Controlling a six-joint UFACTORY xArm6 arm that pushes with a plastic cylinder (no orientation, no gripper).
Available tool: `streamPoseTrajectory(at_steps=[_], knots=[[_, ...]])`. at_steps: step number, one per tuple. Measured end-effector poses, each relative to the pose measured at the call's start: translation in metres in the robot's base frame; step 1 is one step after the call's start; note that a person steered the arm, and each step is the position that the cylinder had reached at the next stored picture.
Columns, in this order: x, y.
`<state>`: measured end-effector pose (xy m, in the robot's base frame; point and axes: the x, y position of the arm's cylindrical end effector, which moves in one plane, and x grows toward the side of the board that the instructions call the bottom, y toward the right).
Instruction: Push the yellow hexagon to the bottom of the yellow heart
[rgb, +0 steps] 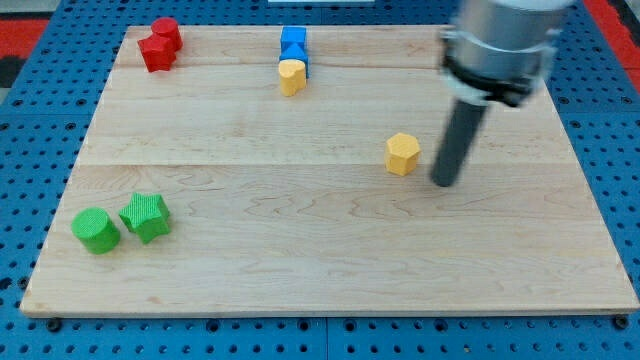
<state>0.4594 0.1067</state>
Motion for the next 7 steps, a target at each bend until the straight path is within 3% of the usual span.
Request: streamPoseTrajectory(at_steps=[2, 3, 4, 7], knots=[[-0.116, -0.059], [-0.092, 0.015], [-0.070, -0.027], [-0.114, -0.124]])
